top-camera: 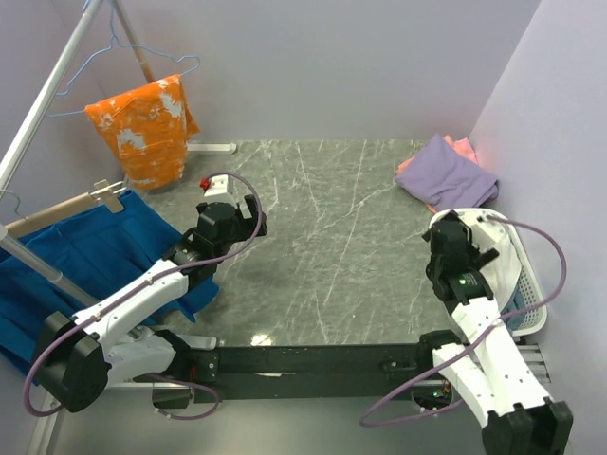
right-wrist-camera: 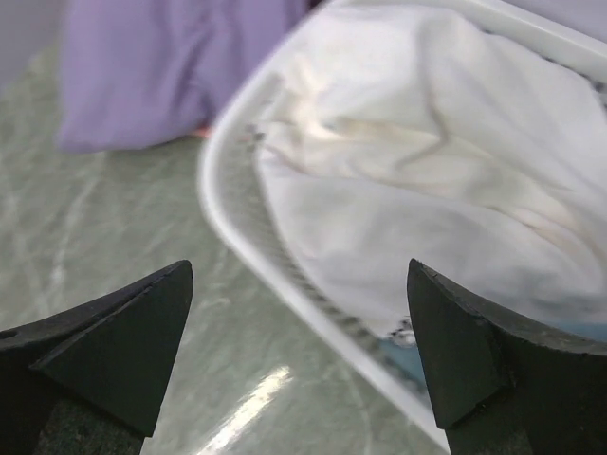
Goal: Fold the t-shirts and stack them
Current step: Grab crumpled tshirt from bin with the right arm
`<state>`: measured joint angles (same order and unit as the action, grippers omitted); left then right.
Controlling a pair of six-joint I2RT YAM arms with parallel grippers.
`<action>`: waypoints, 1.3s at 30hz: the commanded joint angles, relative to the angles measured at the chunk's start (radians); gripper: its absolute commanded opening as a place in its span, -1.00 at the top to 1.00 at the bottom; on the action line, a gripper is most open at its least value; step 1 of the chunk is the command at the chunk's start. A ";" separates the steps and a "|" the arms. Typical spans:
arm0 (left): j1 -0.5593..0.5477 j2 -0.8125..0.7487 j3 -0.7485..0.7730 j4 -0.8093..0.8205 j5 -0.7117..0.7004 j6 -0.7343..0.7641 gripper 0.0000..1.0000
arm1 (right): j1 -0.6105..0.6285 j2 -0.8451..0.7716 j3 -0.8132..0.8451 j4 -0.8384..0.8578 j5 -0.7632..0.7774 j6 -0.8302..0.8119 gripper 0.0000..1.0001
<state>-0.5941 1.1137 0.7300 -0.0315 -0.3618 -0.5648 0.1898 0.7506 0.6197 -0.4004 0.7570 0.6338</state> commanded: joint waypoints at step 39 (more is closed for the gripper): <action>0.057 0.133 0.032 0.073 0.178 0.013 -0.96 | -0.343 0.246 0.092 0.219 -0.334 -0.158 -0.43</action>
<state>-0.5400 1.2362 0.7357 0.0036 -0.2047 -0.5407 -0.1509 0.8787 0.6678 -0.1783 0.4755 0.4850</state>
